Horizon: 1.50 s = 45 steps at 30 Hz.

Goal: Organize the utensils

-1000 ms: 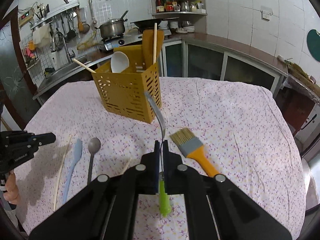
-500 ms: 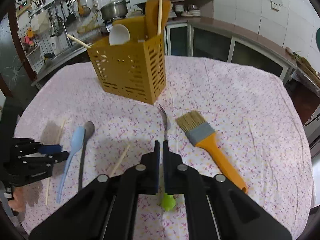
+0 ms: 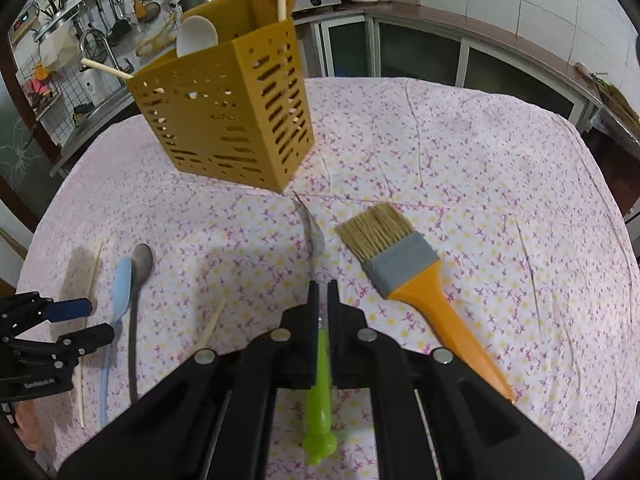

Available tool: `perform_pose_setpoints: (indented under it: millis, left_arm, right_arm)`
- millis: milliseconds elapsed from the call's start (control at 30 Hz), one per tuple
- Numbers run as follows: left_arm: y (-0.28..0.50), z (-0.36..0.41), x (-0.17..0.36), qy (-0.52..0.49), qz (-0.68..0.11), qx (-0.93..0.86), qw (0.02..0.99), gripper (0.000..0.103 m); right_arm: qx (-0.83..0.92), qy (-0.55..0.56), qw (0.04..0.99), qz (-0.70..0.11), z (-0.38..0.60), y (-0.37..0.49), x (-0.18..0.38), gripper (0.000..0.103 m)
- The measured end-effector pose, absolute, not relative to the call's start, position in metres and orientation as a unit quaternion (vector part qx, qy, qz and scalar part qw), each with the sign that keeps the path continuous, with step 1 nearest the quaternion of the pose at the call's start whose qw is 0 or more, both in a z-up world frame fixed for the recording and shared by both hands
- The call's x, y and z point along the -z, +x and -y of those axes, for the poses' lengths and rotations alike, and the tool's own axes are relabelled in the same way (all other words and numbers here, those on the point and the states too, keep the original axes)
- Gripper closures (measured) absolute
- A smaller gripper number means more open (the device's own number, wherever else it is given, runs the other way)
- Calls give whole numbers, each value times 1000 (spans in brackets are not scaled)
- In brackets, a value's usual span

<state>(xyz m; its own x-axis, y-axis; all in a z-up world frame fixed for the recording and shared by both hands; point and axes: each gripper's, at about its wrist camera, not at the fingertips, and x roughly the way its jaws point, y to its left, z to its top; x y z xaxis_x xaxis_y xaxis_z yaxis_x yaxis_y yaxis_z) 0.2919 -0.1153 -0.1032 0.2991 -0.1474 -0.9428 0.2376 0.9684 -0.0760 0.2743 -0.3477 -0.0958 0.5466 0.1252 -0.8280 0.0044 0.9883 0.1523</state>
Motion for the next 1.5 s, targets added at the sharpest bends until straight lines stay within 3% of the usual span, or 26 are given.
perform_pose_setpoints:
  millis: [33, 100, 233, 300, 333, 400, 567, 767, 800, 967, 1033, 1267, 1500]
  left_arm:
    - [292, 116, 106, 38, -582, 122, 803, 51]
    - [294, 116, 113, 36, -589, 121, 798, 65]
    - [296, 115, 118, 40, -585, 118, 801, 72]
    - [296, 114, 118, 45, -586, 116, 801, 80]
    - [296, 111, 118, 45, -587, 117, 800, 81]
    - [298, 109, 119, 44, -589, 122, 798, 85]
    - [300, 103, 119, 56, -591, 127, 795, 86]
    - [309, 107, 120, 58, -600, 132, 787, 86]
    - [312, 109, 120, 60, -601, 133, 786, 86]
    - [323, 116, 119, 72, -601, 144, 783, 93]
    - [325, 118, 119, 76, -599, 144, 784, 97]
    - [326, 122, 113, 72, -581, 143, 798, 97]
    - [315, 110, 80, 56, -510, 156, 844, 97]
  right_arm:
    - [-35, 72, 876, -475, 349, 275, 96, 98]
    - [-39, 79, 876, -474, 351, 276, 96, 98]
    - [-45, 76, 876, -475, 346, 280, 94, 98]
    - [-48, 72, 874, -478, 341, 283, 93, 96]
    - [-49, 70, 874, -477, 338, 284, 92, 94]
    - [-48, 68, 874, -479, 335, 287, 91, 75]
    - [-40, 40, 864, -501, 326, 301, 100, 72]
    - [-29, 28, 851, -524, 323, 318, 110, 77]
    - [-26, 27, 848, -529, 323, 319, 112, 87]
    - [-21, 29, 852, -522, 330, 315, 112, 100]
    - [-24, 31, 857, -515, 331, 310, 111, 100]
    - [-30, 46, 881, -470, 336, 285, 90, 101]
    - [-23, 72, 911, -407, 346, 262, 56, 101]
